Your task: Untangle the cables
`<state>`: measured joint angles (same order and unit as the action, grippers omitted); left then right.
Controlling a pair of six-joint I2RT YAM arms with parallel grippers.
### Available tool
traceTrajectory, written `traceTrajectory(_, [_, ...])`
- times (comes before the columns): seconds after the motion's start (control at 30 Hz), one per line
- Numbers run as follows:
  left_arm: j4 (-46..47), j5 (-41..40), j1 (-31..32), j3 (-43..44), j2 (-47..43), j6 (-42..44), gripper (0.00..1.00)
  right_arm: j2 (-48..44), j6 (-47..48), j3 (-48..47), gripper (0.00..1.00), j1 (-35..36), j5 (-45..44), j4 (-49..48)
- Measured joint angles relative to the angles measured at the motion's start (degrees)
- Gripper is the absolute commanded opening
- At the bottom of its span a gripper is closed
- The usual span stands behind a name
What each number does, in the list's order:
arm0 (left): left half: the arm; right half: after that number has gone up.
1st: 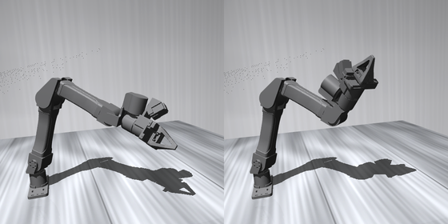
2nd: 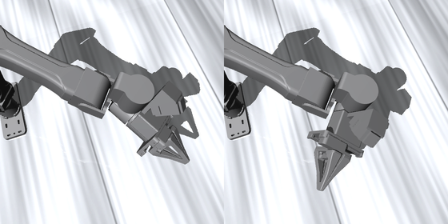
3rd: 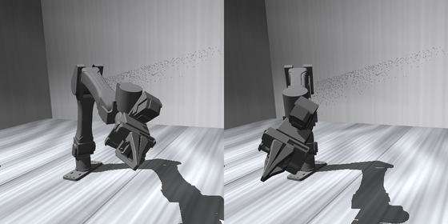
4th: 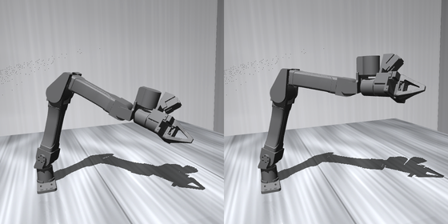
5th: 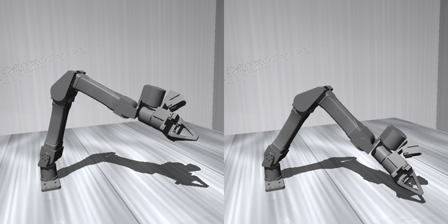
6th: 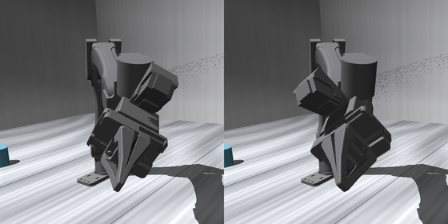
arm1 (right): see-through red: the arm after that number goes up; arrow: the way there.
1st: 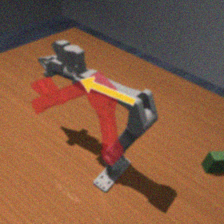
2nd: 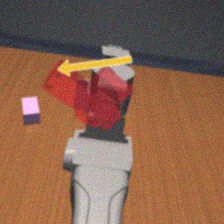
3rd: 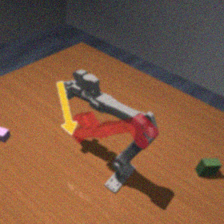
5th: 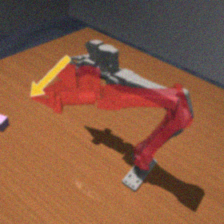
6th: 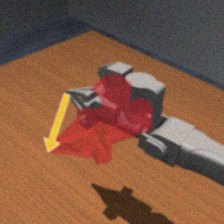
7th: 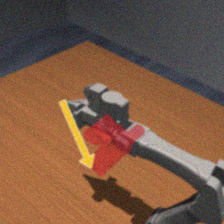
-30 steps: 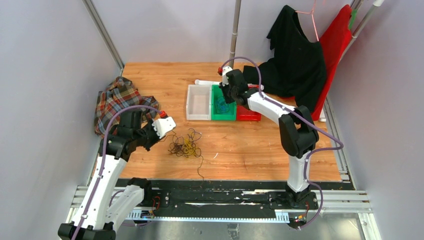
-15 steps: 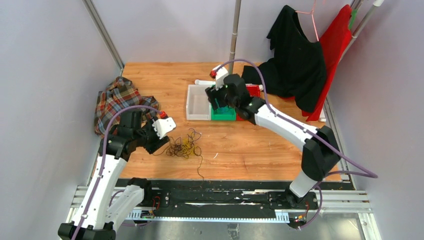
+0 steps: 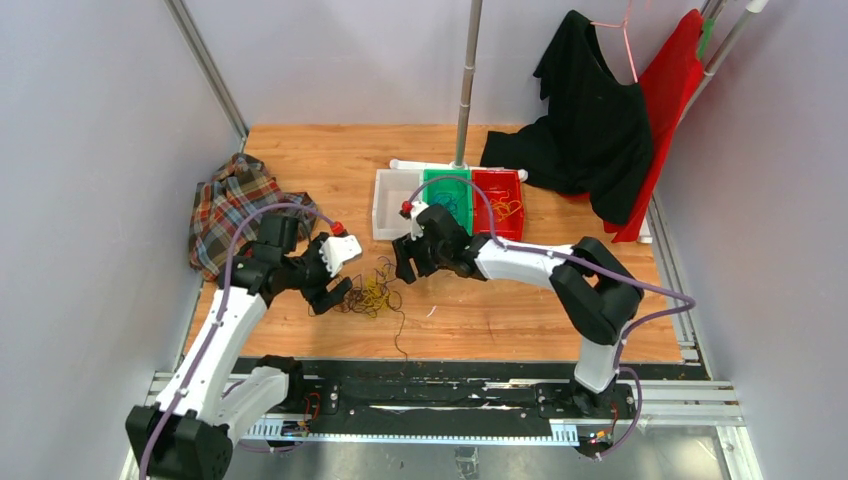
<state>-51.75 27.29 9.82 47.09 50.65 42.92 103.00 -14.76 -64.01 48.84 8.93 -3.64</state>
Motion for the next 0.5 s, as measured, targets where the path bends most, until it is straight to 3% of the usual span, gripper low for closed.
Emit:
traceTrajectory(0.17, [4.6, 1.1, 0.2, -3.7, 5.6, -1.0, 0.79, 4.5, -6.8, 0.0, 0.6, 0.0, 2.8, -3.0])
traceTrajectory(0.4, [10.7, 1.0, 1.5, -7.3, 10.1, -1.8, 0.69, 9.0, -13.1, -1.5, 0.12, -0.5, 3.5, -5.6])
traceTrajectory(0.5, [13.3, 1.0, 2.1, -8.2, 11.7, -2.3, 0.57, 9.3, -15.5, -1.5, 0.01, -1.2, 3.6, -5.9])
